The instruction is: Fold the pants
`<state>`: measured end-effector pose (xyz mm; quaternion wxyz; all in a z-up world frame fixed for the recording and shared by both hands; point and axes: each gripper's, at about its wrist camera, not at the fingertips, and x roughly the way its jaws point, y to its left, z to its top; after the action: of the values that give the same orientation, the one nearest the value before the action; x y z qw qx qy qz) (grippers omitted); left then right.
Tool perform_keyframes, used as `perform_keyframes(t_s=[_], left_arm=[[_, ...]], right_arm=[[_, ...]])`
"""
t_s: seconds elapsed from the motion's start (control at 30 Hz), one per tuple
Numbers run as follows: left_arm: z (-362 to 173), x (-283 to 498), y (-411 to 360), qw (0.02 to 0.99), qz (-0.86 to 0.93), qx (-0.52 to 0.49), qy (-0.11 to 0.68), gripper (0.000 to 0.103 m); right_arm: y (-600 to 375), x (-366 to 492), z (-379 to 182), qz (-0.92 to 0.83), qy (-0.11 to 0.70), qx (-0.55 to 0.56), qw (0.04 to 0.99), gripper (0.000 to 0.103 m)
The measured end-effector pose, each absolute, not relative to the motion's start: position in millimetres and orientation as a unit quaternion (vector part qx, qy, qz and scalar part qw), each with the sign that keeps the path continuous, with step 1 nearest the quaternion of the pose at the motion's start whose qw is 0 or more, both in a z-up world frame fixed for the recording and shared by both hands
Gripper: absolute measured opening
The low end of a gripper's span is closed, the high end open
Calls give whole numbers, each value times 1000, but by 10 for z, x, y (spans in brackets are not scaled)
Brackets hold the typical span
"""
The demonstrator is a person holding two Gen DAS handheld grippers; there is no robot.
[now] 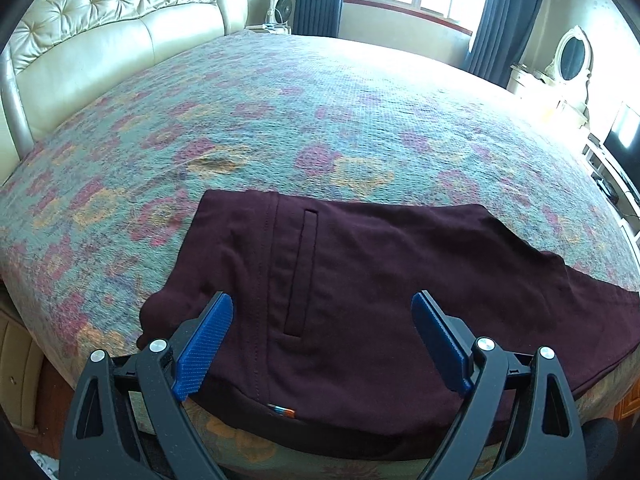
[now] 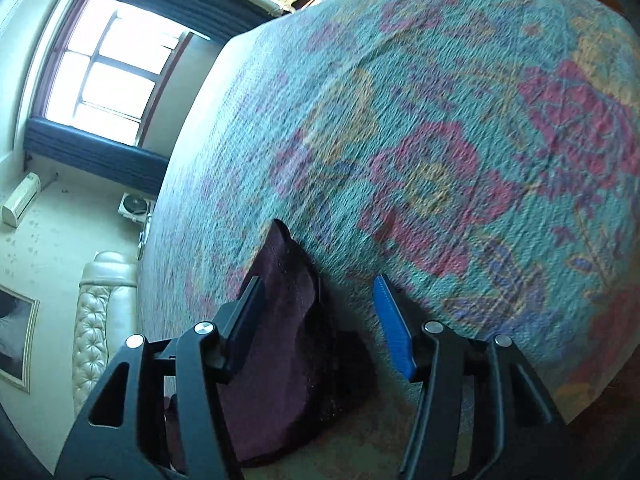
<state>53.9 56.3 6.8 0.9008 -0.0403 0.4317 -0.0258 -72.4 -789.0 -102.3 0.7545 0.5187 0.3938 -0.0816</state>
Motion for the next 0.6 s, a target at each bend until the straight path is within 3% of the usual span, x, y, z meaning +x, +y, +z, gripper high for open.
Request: perform_keyframes(t_s=[0.07,0.13,0.17,0.3,0.6], left_arm=[[53,569,680,897,-20,-55,439,90],[16,597,784,893,-12,-64,445,90],[-4,604,816,892,-8,-65,448,90],[-45,639,923,889,0,-56,454,90],[-72,525,1074,887,-10,-65,457,90]], right_arm=[[-7757,-634,-999,-55,428,494,755,55],[-7576,-540,-935,-50,472,438,763,43],[-7484,-500,-933,-46,496,417,761,23],[-7304,-496,-756,-74,509,375,771,15],[-6897,-260,272,-80,473,325,815,13]])
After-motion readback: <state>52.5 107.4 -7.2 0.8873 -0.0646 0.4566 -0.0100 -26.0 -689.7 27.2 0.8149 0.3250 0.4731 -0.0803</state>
